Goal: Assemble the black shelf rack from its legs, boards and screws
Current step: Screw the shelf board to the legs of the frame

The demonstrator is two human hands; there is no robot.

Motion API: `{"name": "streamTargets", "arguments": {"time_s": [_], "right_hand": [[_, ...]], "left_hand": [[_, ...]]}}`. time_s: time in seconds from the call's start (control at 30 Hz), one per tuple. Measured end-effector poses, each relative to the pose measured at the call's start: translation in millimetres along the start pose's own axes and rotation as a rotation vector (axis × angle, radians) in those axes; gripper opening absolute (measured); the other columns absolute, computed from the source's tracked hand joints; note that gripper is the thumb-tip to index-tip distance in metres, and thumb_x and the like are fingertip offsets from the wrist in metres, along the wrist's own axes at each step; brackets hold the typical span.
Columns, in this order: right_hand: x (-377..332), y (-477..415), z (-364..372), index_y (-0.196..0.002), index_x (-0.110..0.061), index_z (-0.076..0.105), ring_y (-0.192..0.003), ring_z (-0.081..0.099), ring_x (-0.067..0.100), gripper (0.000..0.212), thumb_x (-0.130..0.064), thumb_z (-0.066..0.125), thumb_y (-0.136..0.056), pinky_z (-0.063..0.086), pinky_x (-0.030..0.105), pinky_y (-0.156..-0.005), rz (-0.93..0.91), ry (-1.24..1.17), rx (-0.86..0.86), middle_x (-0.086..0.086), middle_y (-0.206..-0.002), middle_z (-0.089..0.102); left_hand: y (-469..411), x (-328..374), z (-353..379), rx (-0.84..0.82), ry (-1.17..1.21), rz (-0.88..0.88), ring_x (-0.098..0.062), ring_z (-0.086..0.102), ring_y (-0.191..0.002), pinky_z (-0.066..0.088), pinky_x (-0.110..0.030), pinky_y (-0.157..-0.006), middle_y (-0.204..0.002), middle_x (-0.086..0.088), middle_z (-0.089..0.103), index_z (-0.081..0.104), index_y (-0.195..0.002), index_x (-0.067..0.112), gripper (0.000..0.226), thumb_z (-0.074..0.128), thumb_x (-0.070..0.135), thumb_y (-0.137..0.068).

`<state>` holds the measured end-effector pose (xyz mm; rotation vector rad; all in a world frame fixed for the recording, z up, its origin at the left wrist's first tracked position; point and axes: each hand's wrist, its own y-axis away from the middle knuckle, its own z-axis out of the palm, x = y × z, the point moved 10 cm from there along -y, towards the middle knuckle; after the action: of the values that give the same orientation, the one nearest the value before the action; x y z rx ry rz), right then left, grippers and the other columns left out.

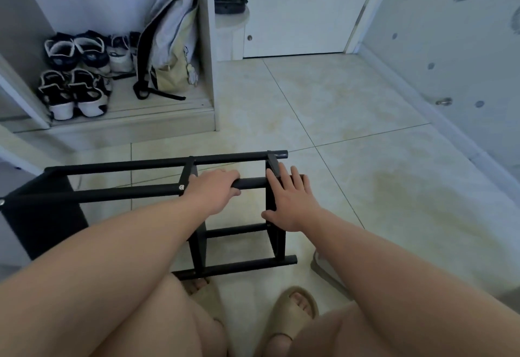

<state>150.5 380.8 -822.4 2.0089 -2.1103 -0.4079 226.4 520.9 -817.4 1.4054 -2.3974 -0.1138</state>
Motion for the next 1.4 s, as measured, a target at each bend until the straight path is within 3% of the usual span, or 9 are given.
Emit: {"name": "streamTargets", "arguments": {"time_s": [0.1, 0.3, 0.5, 0.77, 0.9, 1.0, 1.13, 1.4], "right_hand": [[11, -24, 12, -0.161, -0.025, -0.014, -0.153, -0.022, 0.036, 0.097, -0.059, 0.051, -0.096, -0.006, 0.051, -0.124, 0.021, -0.092, -0.045, 0.009, -0.167, -0.022], [16, -87, 4, -0.162, -0.025, -0.004, -0.154, -0.019, 0.033, 0.088, -0.057, 0.048, -0.099, 0.001, 0.047, -0.126, -0.065, -0.186, 0.176, 0.008, -0.168, -0.019], [17, -161, 15, -0.163, -0.027, 0.003, -0.155, -0.017, 0.03, 0.08, -0.059, 0.042, -0.1, -0.004, 0.047, -0.125, -0.068, -0.249, 0.323, 0.007, -0.169, -0.014], [29, -243, 104, -0.162, -0.033, -0.002, -0.153, -0.024, 0.023, 0.082, -0.072, 0.024, -0.094, -0.01, 0.042, -0.123, -0.066, -0.283, 0.133, -0.001, -0.168, -0.02], [30, -262, 114, -0.162, -0.035, -0.001, -0.153, -0.023, 0.022, 0.084, -0.075, 0.021, -0.091, -0.011, 0.04, -0.122, -0.098, -0.306, 0.103, -0.003, -0.169, -0.018], [32, -259, 107, -0.162, -0.035, 0.001, -0.154, -0.022, 0.022, 0.081, -0.073, 0.024, -0.094, -0.009, 0.042, -0.123, -0.104, -0.313, 0.061, -0.004, -0.169, -0.016], [44, -215, 96, -0.162, -0.036, -0.001, -0.154, -0.022, 0.021, 0.078, -0.071, 0.023, -0.096, -0.007, 0.043, -0.124, -0.112, -0.236, -0.006, -0.006, -0.169, -0.017], [144, -68, 91, -0.162, -0.034, -0.003, -0.156, -0.014, 0.023, 0.073, -0.063, 0.025, -0.101, 0.001, 0.045, -0.127, 0.033, -0.113, -0.144, -0.005, -0.17, -0.008]], "left_hand": [[-20, -3, 12, 0.001, -0.004, -0.018, -0.028, 0.055, -0.11, 0.034, -0.044, -0.082, -0.111, 0.003, 0.057, 0.051, -0.108, 0.028, 0.02, 0.043, 0.046, -0.103], [-65, -27, 2, 0.207, -0.12, -0.111, -0.031, 0.053, -0.111, 0.034, -0.045, -0.085, -0.123, -0.004, 0.057, 0.048, -0.126, 0.025, 0.034, 0.035, 0.049, -0.104], [-124, -64, 12, 0.343, -0.18, -0.16, -0.032, 0.05, -0.109, 0.033, -0.045, -0.092, -0.121, -0.005, 0.057, 0.048, -0.126, 0.024, 0.026, 0.041, 0.035, -0.104], [-194, -109, 88, 0.221, -0.144, -0.211, -0.03, 0.049, -0.112, 0.033, -0.044, -0.092, -0.121, -0.004, 0.056, 0.051, -0.121, 0.025, 0.021, 0.04, 0.034, -0.105], [-204, -121, 101, 0.236, -0.161, -0.213, -0.031, 0.049, -0.114, 0.033, -0.046, -0.098, -0.124, -0.005, 0.056, 0.05, -0.125, 0.025, 0.026, 0.04, 0.037, -0.105], [-202, -119, 104, 0.177, -0.143, -0.25, -0.033, 0.033, -0.138, 0.022, -0.054, -0.113, -0.147, -0.005, 0.044, 0.04, -0.142, 0.027, 0.041, 0.04, 0.042, -0.103], [-178, -93, 105, 0.106, -0.12, -0.243, -0.036, -0.006, -0.152, 0.001, -0.064, -0.118, -0.168, -0.005, 0.003, 0.012, -0.156, 0.034, 0.064, 0.037, 0.054, -0.101], [-129, 42, 96, 0.005, -0.244, 0.135, -0.035, -0.013, -0.152, -0.003, -0.058, -0.121, -0.168, -0.004, -0.01, 0.009, -0.159, 0.033, 0.066, 0.031, 0.056, -0.102]]}}
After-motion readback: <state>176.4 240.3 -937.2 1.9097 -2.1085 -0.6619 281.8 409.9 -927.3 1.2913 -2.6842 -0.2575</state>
